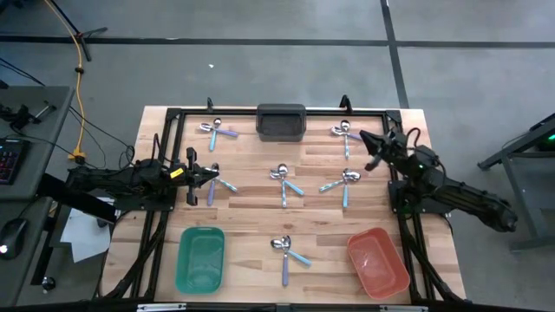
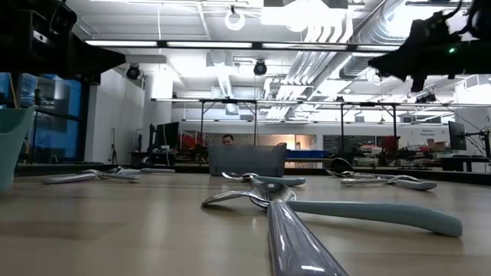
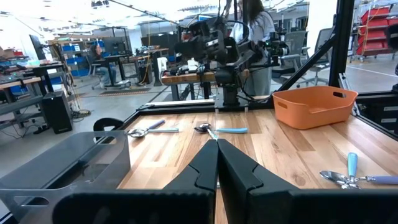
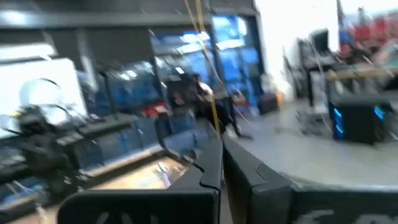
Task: Sort silverware by color (type)
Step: Put the purple spoon into the orange bin
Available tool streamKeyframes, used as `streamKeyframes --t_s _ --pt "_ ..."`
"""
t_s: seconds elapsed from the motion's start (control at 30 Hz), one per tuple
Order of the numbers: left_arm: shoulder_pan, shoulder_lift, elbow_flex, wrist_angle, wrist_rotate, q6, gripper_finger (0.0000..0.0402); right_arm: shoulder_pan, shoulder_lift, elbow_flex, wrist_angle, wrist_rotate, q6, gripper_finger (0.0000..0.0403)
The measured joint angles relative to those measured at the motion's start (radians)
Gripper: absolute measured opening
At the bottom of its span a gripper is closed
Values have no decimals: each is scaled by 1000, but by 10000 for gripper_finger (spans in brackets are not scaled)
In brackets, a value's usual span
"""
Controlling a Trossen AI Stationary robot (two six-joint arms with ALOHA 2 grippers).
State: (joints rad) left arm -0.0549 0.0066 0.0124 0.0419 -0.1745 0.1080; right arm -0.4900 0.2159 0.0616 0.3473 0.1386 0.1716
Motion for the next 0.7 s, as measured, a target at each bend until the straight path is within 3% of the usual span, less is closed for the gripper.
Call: streamKeyframes --t_s 0.33,0.7 --pt "0 0 0 0 0 0 3 0 425 185 -132 126 91 0" --pt "0 0 0 9 0 0 3 -68 830 514 -588 140 82 20"
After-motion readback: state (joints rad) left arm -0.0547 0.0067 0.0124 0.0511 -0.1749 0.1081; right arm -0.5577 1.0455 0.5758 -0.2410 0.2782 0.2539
